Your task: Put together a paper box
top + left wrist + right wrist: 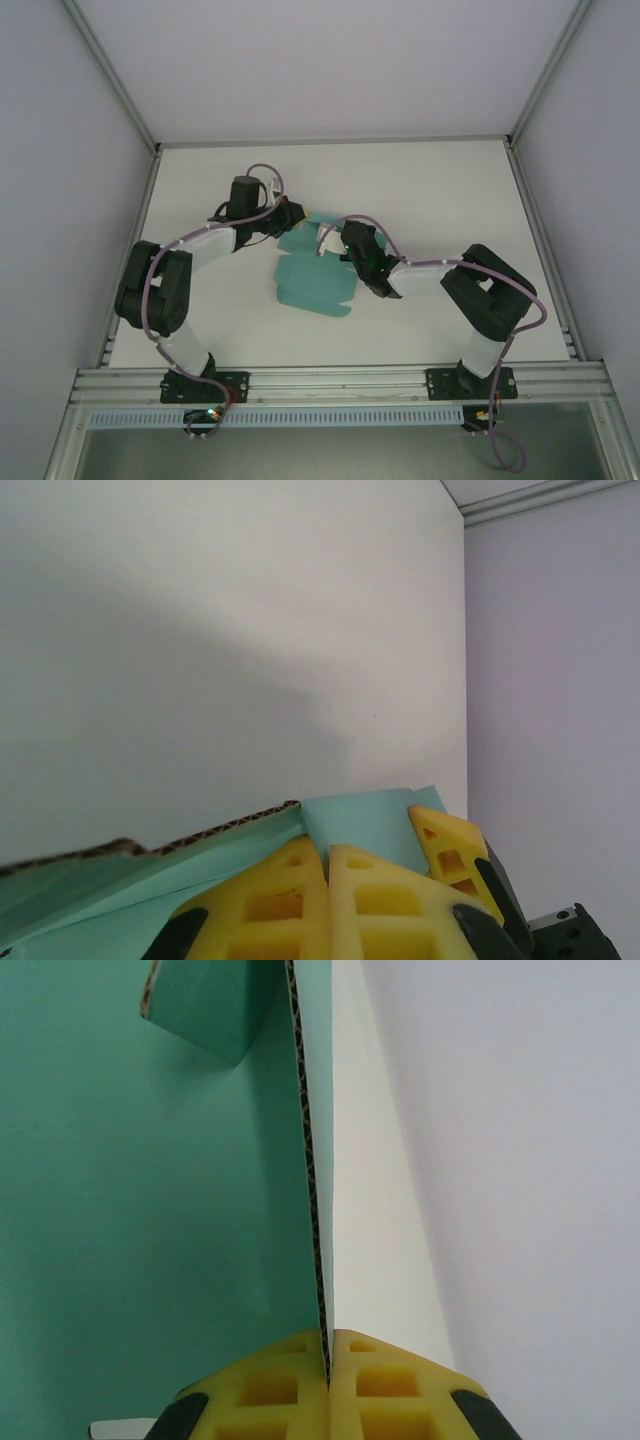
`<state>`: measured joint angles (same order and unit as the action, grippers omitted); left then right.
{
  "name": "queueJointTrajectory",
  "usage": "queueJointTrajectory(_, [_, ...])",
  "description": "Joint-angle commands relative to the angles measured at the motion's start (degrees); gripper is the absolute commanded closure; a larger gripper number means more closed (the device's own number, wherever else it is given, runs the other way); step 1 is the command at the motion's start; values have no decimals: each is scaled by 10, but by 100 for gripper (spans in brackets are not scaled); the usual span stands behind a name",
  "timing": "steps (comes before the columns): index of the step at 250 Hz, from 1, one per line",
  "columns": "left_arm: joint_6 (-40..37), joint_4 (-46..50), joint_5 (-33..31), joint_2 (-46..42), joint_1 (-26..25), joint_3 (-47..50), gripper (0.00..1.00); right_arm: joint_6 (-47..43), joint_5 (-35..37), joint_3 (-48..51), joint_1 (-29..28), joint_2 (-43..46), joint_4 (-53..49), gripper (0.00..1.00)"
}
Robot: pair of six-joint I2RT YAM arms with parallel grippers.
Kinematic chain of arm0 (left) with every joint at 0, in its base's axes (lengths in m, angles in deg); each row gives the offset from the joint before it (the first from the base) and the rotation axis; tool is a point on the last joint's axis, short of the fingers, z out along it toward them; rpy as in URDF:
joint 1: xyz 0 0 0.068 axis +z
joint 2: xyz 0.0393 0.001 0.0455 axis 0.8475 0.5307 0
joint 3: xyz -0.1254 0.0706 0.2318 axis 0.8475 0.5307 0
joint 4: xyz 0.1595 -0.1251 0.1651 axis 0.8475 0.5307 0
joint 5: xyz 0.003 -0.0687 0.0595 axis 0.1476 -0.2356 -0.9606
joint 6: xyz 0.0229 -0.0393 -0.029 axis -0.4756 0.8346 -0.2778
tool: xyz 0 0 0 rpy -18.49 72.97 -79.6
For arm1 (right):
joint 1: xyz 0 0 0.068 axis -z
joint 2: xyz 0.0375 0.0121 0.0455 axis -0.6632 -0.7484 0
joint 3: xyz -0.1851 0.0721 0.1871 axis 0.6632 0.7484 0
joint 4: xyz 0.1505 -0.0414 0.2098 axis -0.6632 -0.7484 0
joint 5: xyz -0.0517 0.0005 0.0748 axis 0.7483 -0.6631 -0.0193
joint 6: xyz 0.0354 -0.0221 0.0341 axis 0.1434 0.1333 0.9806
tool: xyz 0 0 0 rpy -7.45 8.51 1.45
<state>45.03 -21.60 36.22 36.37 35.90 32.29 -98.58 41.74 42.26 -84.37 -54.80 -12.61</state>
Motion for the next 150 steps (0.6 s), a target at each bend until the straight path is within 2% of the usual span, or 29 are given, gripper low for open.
queueJointTrajectory(1, [-40,39,0,-15,-16,-7,73,6,-44,-2,-23,1,60,100])
queueJointTrajectory(9, [-49,49,-16,-20,-15,-8,65,5,-42,-3,-24,2,59,100])
queueJointTrajectory(35, [-91,104,-49,-55,-15,-8,49,-1,-31,1,-21,8,57,100])
queueJointTrajectory(70, [-144,174,-132,-144,-5,31,17,6,-27,13,-10,26,48,100])
queueJointTrajectory(83, [-149,188,-155,-182,8,61,8,13,-27,19,-7,34,46,100])
queueJointTrajectory(88, [-150,191,-161,-196,15,73,1,15,-28,21,-5,37,47,100])
queueJointTrajectory(122, [-159,221,-179,-260,75,142,0,37,-36,39,5,58,55,100])
queueJointTrajectory(150, [-168,249,-204,-266,95,170,0,51,-42,43,8,70,48,100])
